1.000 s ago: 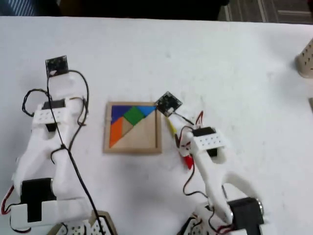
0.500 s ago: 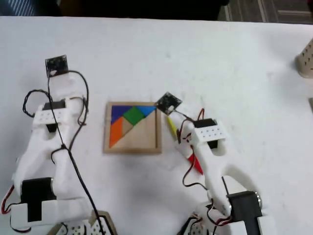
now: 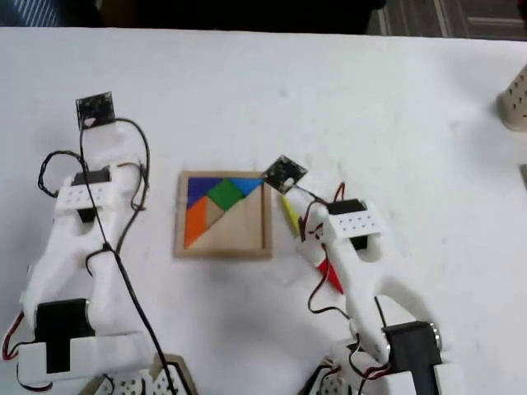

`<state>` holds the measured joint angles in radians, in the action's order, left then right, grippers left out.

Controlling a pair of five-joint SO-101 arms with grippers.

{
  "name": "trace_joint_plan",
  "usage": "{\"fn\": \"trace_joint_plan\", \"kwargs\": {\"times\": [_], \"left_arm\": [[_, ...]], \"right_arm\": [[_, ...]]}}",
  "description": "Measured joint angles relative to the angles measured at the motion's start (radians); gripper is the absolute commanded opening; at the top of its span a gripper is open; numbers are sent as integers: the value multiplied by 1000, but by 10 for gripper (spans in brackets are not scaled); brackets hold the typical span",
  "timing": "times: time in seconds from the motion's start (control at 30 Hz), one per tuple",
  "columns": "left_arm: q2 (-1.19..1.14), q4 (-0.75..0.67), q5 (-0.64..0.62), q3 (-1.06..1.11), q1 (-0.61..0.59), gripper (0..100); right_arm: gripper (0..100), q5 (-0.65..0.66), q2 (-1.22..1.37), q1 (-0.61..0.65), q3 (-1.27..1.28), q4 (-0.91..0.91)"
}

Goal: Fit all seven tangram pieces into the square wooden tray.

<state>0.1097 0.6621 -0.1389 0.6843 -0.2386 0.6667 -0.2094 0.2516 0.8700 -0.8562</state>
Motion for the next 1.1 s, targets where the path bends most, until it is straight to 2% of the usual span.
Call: {"fn": "trace_joint_plan", "kwargs": {"times": [0.2,0.4,0.6,0.7,0.9,1.1], "left_arm": [[0,-41,109,48,0,24],[0,-48,123,48,0,24],[-3,-48,123,48,0,24],[-3,-51,123,48,0,24],[-3,-91,123,48,0,24],[-3,-91,123,48,0,24]], "right_arm": [[18,0,0,0,0,0],[24,2,-80,0,40,-9],[190,-25,-103,0,46,-8],[240,41,-51,-2,2,-8],[333,269,129,44,-144,-8],[355,368,290,60,-272,-26]]}}
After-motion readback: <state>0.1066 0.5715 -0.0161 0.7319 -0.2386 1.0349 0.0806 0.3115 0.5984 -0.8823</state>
